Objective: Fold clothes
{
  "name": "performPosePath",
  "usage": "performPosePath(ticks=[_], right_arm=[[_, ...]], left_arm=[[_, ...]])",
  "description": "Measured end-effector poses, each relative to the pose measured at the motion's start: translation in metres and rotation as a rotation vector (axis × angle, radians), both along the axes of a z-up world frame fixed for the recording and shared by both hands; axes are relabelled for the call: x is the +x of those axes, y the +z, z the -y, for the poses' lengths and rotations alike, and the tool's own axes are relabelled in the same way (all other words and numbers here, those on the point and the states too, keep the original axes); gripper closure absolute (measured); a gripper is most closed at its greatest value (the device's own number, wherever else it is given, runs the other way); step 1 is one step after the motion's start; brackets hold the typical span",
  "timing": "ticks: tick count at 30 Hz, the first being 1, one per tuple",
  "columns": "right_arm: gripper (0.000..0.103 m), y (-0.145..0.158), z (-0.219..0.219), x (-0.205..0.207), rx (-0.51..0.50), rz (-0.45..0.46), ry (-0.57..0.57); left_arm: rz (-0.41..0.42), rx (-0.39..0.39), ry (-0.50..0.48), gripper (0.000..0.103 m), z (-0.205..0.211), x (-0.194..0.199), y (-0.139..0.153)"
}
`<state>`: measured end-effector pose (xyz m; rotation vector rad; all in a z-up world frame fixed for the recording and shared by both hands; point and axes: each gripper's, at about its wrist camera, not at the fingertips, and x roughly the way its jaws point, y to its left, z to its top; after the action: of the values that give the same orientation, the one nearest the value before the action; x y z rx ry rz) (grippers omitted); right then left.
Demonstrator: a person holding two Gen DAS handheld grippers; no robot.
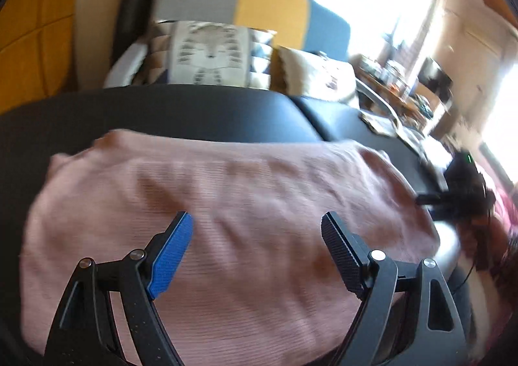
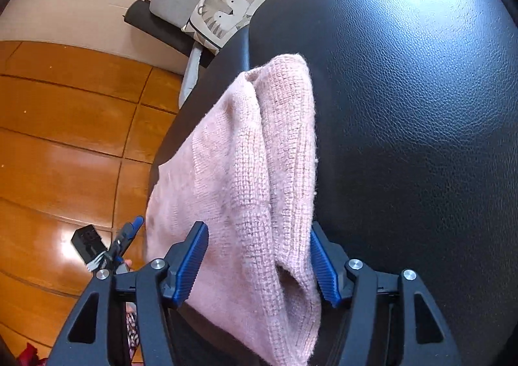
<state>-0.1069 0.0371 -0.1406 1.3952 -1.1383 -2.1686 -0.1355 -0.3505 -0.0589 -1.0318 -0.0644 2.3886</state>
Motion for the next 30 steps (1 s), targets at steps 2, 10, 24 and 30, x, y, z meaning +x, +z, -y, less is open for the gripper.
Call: performPosePath(ticks=[2,10,24,30], right_arm=[[0.058,0.001,0.005,-0.001,0.057,0.002,0.011],[0.080,-0.012,0.001,0.007,0.027,-0.003,-0.055],[0.080,-0.016,-0.003,0.019,0.006,-0.013,-0.063],[0.081,-0.014,0.000,0.019,0.010,-0.006,-0.074]], left_arm=[[-0.034,-0.030,-0.026,0.019,-0.012,0.010,0.000],[-0.110,-0.043,0.023,0.019,-0.023,0.020,0.000],[-0.015,0.135,-0.001,0.093,-0.027,0.007,-0.022],[0.018,0.026,0.080,0.095,-0.028,-0.002,-0.048]])
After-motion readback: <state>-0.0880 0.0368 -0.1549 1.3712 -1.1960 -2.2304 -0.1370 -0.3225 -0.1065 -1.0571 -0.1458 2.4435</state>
